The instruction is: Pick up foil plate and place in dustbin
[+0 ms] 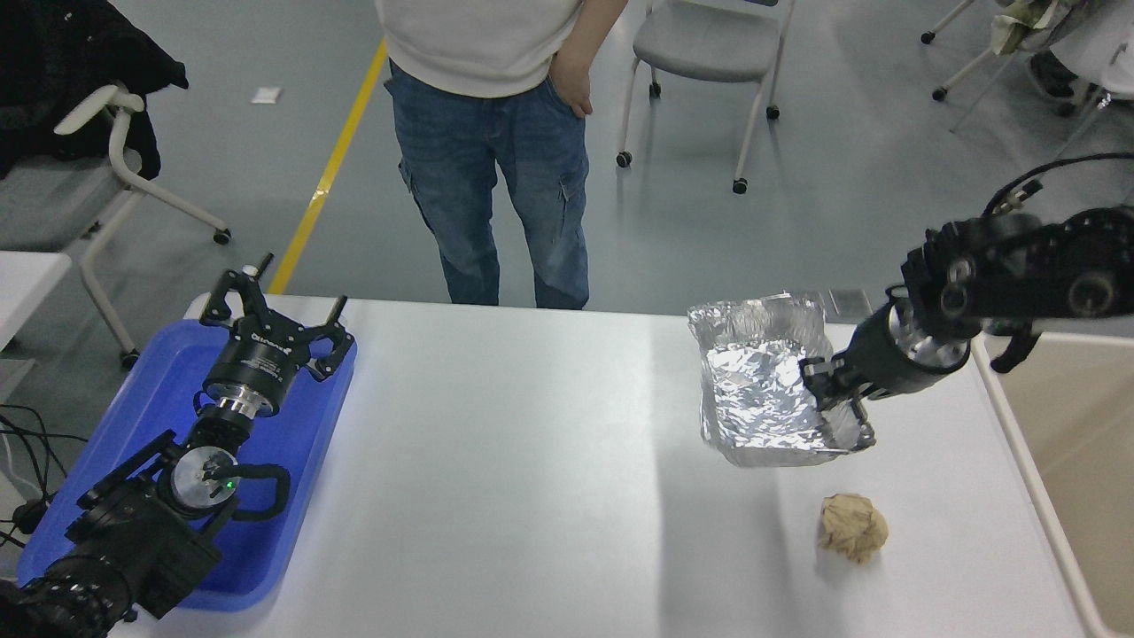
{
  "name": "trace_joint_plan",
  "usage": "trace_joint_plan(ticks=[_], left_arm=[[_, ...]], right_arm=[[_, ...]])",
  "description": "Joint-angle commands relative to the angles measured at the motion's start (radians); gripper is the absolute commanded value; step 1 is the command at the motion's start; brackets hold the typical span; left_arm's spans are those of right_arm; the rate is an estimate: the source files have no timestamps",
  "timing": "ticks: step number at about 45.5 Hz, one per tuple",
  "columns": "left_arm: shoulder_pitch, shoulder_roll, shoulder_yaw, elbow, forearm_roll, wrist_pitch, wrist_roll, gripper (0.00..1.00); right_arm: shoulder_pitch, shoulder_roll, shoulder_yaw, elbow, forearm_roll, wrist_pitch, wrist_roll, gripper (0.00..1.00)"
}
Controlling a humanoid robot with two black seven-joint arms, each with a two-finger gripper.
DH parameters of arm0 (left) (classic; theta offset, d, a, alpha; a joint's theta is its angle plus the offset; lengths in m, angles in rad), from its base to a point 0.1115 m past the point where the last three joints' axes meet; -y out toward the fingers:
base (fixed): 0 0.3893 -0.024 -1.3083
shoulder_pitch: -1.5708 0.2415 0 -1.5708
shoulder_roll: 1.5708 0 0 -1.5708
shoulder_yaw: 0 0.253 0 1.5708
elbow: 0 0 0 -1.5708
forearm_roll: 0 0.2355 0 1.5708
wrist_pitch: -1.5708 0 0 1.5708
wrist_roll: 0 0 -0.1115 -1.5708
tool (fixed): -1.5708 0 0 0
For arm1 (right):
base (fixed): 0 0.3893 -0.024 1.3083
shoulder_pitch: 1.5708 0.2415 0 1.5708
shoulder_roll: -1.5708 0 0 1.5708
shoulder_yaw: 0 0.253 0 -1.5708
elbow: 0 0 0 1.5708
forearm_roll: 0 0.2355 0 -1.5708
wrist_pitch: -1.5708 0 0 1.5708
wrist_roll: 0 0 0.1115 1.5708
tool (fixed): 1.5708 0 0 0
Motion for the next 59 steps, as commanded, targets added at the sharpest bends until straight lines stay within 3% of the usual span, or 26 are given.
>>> trace_joint_plan(ticks=[1, 14, 40, 59], left_arm=[[0.0, 0.0, 0.001, 0.0, 0.0, 0.0, 0.0, 1.0], [0.0, 0.0, 0.001, 0.0, 0.0, 0.0, 0.0, 1.0], [0.0, 0.0, 0.001, 0.0, 0.0, 0.0, 0.0, 1.0], [0.0, 0.0, 0.001, 0.0, 0.0, 0.0, 0.0, 1.0]], right_arm=[[0.188, -0.082, -0.065, 0.066, 0.032, 0.159, -0.003, 0.0], [0.375, -0.136, -0.092, 0.105, 0.032, 0.282, -0.003, 0.0], [0.491, -0.177, -0.149, 0.119, 0.034, 0.282, -0.005, 0.0], [0.562, -0.269, -0.397, 0.116, 0.041, 0.282, -0.003, 0.0]])
